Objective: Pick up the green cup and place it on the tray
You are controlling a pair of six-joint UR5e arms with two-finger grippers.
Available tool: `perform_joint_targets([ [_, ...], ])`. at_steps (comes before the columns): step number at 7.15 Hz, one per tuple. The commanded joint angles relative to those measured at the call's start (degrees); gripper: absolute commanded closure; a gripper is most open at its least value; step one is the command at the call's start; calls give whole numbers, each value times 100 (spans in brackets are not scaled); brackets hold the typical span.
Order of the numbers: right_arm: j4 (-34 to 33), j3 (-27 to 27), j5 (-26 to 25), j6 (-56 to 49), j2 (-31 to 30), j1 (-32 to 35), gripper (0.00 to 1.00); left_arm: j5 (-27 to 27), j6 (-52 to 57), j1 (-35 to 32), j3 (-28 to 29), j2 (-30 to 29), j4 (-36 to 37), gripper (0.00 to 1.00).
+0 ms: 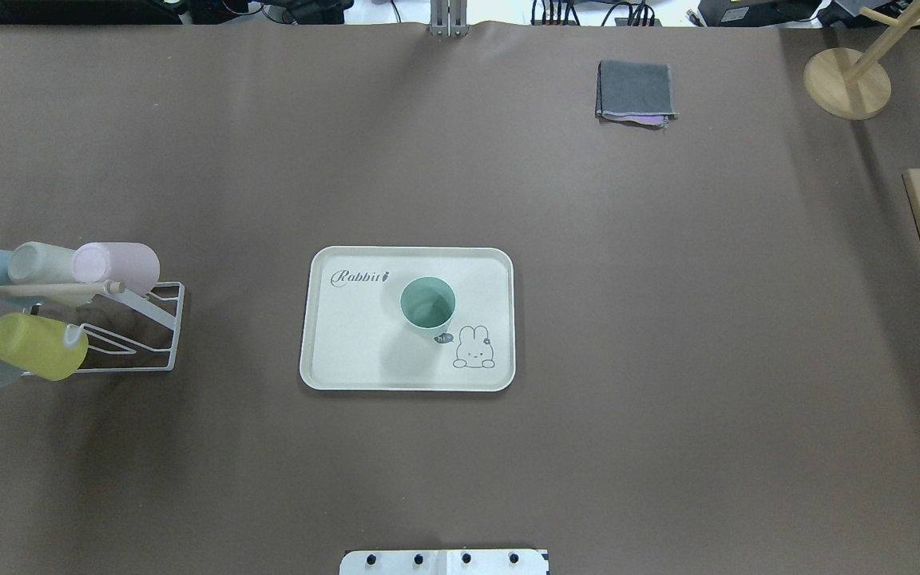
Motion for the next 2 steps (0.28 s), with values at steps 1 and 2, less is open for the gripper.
perform_joint_targets([
  [1, 0, -13, -20, 0, 12, 0, 0, 18, 10, -12, 10, -3, 6, 2],
  [2, 0, -13, -20, 0, 21, 0, 0, 18, 1, -12, 1, -3, 6, 2],
])
